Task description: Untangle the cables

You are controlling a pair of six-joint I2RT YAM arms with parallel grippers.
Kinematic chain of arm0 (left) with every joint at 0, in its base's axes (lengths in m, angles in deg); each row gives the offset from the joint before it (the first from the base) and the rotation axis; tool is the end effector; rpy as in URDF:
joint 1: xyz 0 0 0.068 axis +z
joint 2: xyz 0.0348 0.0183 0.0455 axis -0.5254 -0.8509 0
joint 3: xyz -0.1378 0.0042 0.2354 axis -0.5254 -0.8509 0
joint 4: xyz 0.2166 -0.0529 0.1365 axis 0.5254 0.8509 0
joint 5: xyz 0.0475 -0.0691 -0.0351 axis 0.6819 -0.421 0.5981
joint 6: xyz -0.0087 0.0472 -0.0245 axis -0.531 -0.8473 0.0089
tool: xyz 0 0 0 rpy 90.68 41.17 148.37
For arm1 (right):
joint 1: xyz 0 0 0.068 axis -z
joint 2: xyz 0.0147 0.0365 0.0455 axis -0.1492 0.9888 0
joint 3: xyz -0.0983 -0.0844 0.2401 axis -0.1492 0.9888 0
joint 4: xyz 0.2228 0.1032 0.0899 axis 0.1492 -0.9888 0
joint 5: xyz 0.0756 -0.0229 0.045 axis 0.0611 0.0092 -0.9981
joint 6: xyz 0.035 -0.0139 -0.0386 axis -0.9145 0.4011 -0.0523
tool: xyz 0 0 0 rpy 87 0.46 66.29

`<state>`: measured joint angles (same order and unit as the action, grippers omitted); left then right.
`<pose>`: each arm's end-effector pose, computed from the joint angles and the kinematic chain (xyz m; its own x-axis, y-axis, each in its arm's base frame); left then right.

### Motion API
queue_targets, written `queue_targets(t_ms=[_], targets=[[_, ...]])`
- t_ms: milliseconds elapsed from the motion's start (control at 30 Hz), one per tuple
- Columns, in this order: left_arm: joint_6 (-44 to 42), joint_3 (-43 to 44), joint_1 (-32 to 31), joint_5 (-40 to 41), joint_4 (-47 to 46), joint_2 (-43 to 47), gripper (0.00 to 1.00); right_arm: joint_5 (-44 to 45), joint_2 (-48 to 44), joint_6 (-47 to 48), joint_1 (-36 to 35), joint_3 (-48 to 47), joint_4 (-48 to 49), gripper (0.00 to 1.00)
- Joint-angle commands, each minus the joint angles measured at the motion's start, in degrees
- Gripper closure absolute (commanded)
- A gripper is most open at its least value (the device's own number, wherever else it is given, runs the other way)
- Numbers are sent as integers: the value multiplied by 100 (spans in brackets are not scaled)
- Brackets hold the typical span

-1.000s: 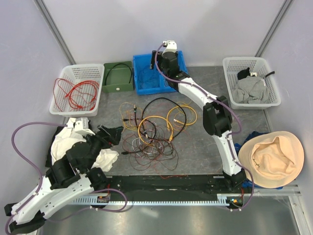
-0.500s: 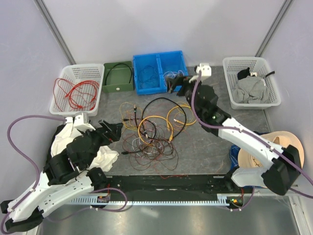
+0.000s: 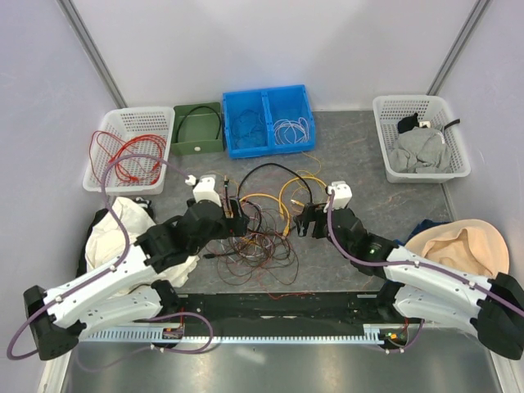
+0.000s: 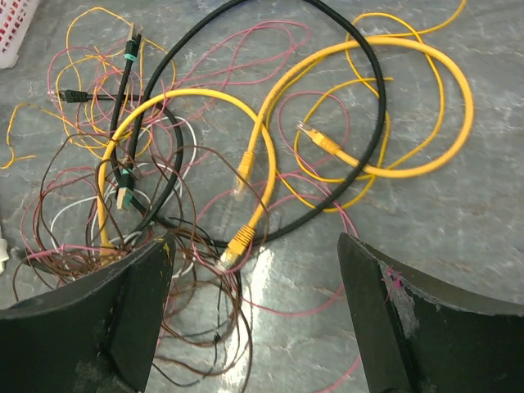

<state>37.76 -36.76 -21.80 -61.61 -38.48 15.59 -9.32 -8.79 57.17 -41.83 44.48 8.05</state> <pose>0.1169 -0.1301 0.2969 -0.5859 -0.2075 -0.7834 0.1263 0.9315 -0.3412 0.1484 0.1577 0.2259 -0.4695 0.1655 -0.8673 -0.2849 0.9014 0.3262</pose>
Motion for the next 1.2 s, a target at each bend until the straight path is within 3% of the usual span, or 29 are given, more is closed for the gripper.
queue_targets(t_ms=[0, 300, 600, 900, 1067, 1167], targets=[[-247, -87, -21, -823, -1120, -398, 3, 241, -522, -99, -12, 92, -42, 12], [-1, 36, -21, -1148, -2271, -1892, 8, 417, -1164, 147, -12, 92, -429, 11], [377, 493, -21, -1053, -2466, -3194, 25, 567, -1603, 200, -4, 153, -772, 10], [-194, 941, 49, -499, -2326, -3537, 52, 742, -1859, 156, -4, 241, -886, 10], [94, 757, 409, -612, -1966, -3459, 89, 1419, -1518, 25, -12, 355, -799, 9], [507, 249, 901, -902, -1798, -2978, 98, 1630, -1000, -125, 5, 399, -624, 8]])
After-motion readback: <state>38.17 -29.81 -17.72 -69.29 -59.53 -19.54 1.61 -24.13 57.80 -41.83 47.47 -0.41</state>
